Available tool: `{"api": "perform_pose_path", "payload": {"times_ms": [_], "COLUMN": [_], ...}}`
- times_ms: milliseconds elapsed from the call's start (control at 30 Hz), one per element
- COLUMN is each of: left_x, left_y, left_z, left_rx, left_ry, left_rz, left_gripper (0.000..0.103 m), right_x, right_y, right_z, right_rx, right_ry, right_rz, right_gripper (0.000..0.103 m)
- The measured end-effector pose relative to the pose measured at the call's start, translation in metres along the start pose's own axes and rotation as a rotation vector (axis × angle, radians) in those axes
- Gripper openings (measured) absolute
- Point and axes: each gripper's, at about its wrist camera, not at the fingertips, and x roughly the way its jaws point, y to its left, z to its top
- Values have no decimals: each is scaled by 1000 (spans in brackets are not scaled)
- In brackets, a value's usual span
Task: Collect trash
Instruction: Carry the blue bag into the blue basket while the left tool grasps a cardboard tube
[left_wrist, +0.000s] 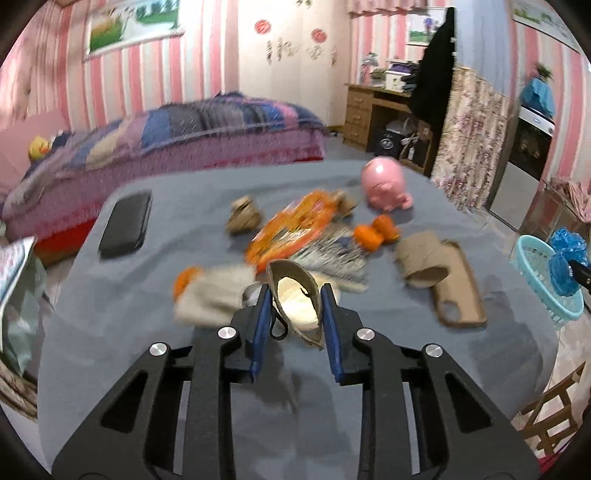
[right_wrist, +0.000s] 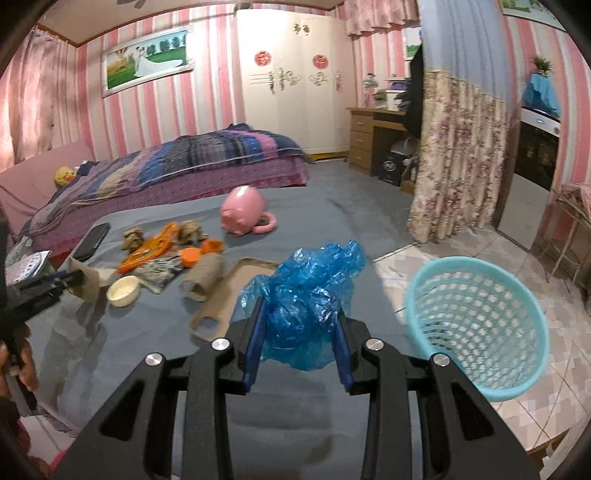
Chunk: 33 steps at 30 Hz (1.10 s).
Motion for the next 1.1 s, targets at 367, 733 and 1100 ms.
{"api": "perform_pose_path", "payload": {"times_ms": [367, 733, 1100], "left_x": [3, 20, 22], "left_y": [-136, -269, -271], "left_z": [41, 54, 50], "left_rx": [154, 278, 342], "left_ry": [-65, -87, -66], "left_rz": [-162, -354, -385], "left_gripper": [25, 25, 25], "right_x": [-8, -18, -21], "right_y": [-97, -175, -193], "right_z": [0, -7, -20], "right_rx": [87, 152, 180], "right_ry": [-42, -54, -63], "right_rz": [-131, -269, -250], "right_gripper": [33, 33, 33]}}
